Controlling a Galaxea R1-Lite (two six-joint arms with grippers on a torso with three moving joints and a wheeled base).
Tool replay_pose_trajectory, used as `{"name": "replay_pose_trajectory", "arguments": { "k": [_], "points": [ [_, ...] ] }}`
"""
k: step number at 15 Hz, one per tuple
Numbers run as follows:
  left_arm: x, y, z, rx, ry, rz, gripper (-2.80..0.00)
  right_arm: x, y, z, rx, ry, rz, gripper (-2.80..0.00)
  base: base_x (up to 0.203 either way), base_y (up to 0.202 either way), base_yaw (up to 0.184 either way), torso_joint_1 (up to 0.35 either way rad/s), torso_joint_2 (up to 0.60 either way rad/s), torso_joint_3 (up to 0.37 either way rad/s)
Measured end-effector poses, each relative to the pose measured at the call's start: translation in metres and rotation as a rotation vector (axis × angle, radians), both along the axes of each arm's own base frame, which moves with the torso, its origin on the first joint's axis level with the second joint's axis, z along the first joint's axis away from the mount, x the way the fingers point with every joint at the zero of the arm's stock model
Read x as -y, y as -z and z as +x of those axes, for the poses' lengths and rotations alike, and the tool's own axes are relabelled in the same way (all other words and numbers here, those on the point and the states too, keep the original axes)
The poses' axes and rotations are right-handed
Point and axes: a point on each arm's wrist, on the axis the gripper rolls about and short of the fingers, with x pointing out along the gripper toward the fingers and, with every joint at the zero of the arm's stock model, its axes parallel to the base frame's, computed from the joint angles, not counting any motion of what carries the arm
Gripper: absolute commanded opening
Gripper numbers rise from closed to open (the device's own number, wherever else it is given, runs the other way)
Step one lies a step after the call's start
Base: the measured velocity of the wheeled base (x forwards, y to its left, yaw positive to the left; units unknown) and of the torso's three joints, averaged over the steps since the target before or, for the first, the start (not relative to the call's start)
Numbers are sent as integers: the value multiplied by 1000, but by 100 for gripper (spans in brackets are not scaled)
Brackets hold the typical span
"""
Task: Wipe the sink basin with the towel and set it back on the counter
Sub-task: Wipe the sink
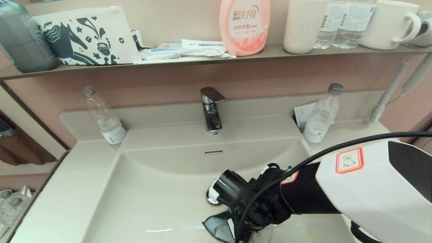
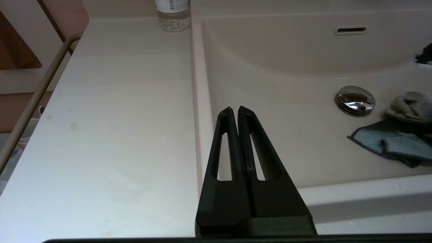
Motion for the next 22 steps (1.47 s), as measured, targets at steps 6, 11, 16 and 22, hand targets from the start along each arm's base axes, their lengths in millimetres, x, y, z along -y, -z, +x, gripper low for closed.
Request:
{"name": "replay_pose_trajectory", "arguments": {
  "k": [6, 11, 16, 22],
  "points": [
    [0, 0, 0, 0, 0, 0, -280, -52, 3, 17, 89, -41, 112, -280, 0, 0, 0, 0, 0, 0],
    [0, 0, 0, 0, 1, 0, -280, -42, 5, 25, 92, -1, 0, -280, 0, 0, 0, 0, 0, 0],
    [0, 0, 0, 0, 0, 0, -280, 6, -4, 51, 116, 178, -169, -280, 0, 0, 0, 0, 0, 0],
    [0, 0, 0, 0, 0, 0, -280, 39, -23, 51, 55, 233, -272, -280, 0, 0, 0, 0, 0, 0]
  ]
}}
